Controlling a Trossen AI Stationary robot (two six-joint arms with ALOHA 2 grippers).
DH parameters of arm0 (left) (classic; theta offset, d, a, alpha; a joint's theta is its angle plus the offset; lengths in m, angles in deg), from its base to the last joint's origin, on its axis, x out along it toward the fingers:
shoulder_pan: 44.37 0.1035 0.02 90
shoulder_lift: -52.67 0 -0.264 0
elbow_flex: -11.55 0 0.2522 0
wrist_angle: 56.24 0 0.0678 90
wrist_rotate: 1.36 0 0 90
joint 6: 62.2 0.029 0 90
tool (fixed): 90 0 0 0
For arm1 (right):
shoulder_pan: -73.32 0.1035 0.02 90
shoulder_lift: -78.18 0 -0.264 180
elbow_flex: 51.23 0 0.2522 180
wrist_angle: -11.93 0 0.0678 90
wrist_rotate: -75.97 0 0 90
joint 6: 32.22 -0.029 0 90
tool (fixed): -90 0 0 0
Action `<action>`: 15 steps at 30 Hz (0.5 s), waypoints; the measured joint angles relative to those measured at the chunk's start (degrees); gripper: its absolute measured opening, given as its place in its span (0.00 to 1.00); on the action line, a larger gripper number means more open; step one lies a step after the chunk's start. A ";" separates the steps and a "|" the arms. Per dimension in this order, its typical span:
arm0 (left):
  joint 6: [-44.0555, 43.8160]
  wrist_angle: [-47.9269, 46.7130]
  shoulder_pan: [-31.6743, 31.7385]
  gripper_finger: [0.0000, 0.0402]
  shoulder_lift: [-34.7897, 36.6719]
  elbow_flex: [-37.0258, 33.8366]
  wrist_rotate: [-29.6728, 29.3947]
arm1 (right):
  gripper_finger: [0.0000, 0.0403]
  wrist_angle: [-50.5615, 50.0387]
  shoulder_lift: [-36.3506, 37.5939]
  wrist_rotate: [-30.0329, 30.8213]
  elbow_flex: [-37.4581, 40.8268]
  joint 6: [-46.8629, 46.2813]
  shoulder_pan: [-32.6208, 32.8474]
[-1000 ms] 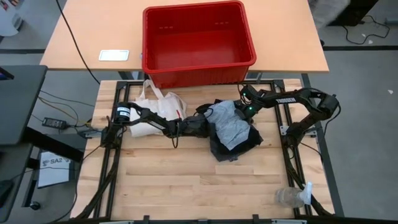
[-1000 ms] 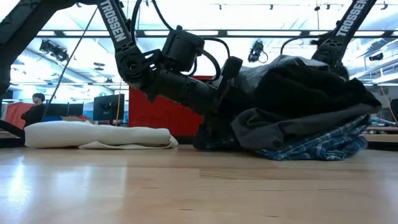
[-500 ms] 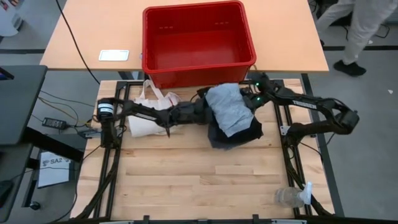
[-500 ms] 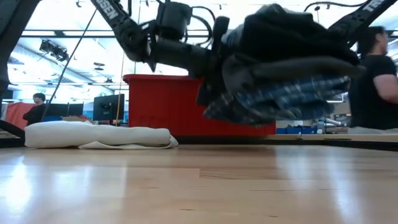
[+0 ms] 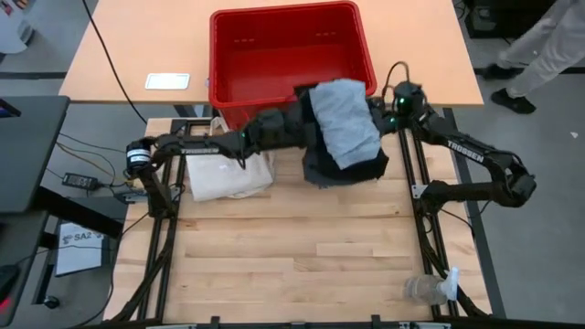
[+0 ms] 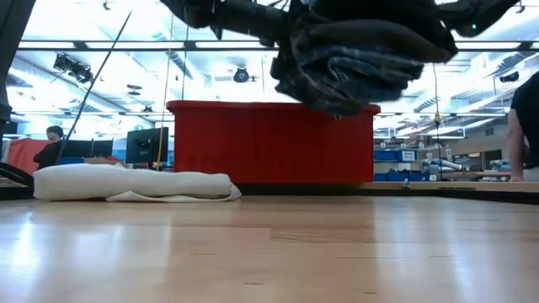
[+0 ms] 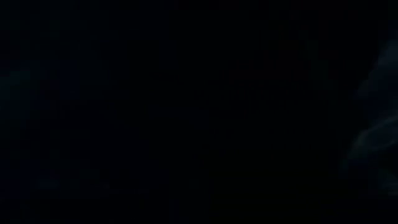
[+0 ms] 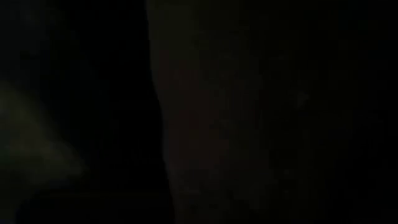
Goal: Fold laundry
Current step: Put the folded clothes into the red bin
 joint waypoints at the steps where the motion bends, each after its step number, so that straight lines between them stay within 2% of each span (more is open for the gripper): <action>1: 0.37 -1.21 0.64 0.28 0.52 1.14 0.24 | 0.21 -0.02 -0.01 0.24 -1.43 -0.12 -0.56; 8: 4.14 -10.99 4.51 0.28 1.67 11.34 1.68 | 0.21 0.08 -3.69 -0.08 -12.61 -1.10 -4.42; 15: 10.40 -24.82 9.46 0.28 1.27 22.04 3.02 | 0.21 0.45 -12.92 0.40 -23.63 0.80 -4.66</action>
